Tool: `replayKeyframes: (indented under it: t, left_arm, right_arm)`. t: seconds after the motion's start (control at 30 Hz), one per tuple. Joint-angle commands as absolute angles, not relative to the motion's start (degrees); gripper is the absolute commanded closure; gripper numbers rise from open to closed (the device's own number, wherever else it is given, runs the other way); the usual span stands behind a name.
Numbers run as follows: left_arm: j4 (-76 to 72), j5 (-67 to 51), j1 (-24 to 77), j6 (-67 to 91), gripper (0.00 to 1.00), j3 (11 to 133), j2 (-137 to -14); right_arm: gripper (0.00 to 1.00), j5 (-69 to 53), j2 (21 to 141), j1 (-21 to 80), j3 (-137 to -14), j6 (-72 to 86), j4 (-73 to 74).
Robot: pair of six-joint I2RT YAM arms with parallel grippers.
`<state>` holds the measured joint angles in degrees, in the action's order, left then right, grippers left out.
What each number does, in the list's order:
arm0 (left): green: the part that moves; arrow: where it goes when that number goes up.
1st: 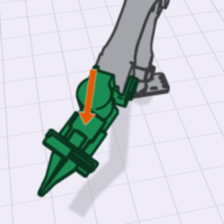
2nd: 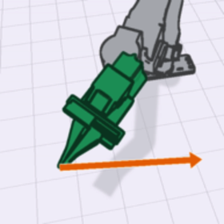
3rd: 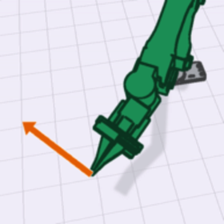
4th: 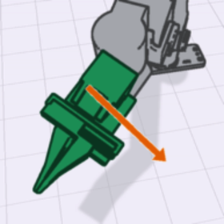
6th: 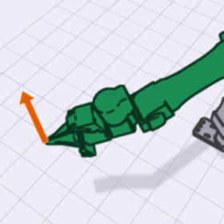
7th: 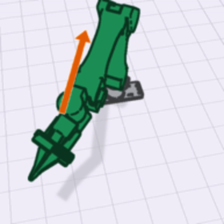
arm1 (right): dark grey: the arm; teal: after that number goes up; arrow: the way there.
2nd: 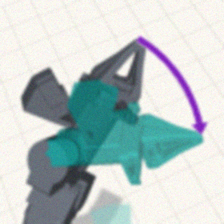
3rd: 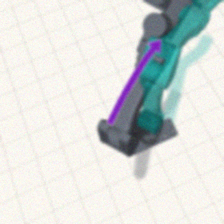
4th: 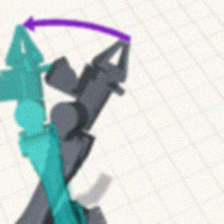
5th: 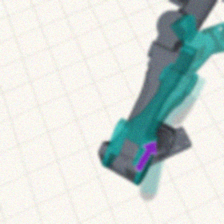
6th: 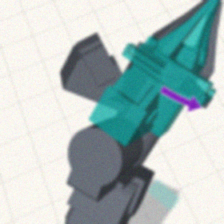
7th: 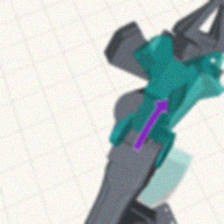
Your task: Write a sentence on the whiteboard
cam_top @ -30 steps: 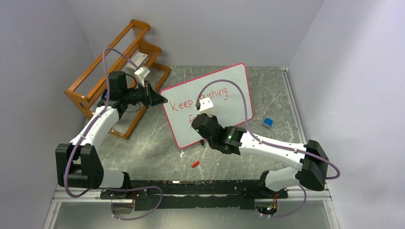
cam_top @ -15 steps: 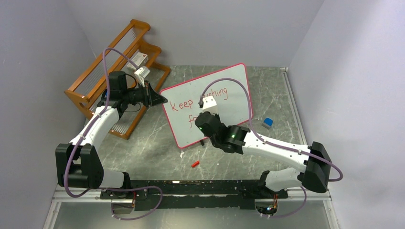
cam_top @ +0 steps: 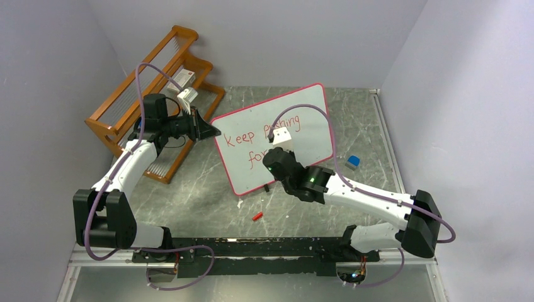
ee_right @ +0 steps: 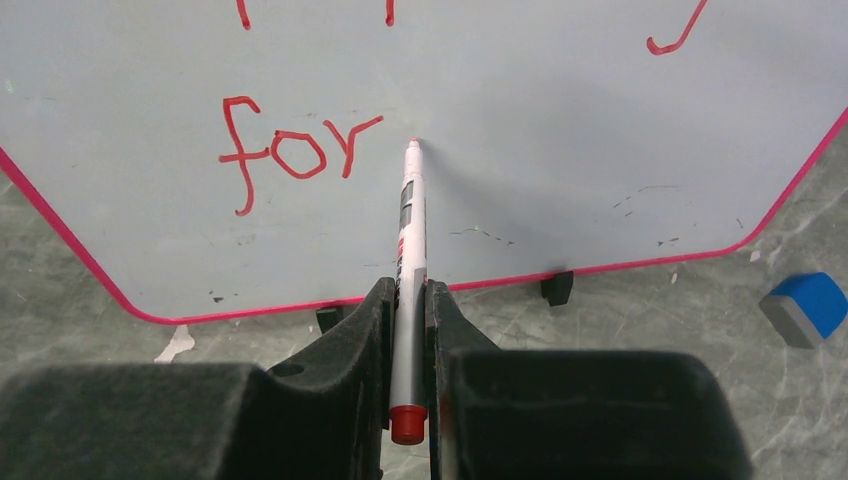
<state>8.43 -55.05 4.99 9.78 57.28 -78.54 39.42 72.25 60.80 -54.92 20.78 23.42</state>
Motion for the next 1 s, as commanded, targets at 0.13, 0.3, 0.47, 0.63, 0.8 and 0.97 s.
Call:
replayKeyframes:
  t: [0.13,0.3,0.47,0.63,0.8,0.97]
  left_arm:
    - [11.69,-47.02,6.15,3.16,0.95,56.43,-80.64]
    - [11.69,-47.11,6.15,3.16,0.95,56.43,-80.65]
    - [11.69,-47.08,6.15,3.16,0.95,56.43,-80.69]
    - [11.77,-47.02,6.15,3.08,0.95,56.43,-80.77]
    - [11.86,-46.93,6.15,3.13,0.95,56.47,-80.81]
    - [11.82,-46.85,6.15,3.08,0.95,56.45,-80.77]
  right_arm:
    - [1.0,39.24,71.89,60.38,-54.97,20.3,20.69]
    - [1.0,39.06,72.48,60.21,-55.24,20.04,19.9]
    - [1.0,38.84,73.25,59.87,-55.12,19.86,19.56]
    - [1.0,38.55,73.5,59.66,-54.64,20.43,20.48]
    - [1.0,38.24,72.98,59.6,-53.85,21.48,22.36]
    - [1.0,37.78,72.43,59.65,-53.18,22.49,23.71]
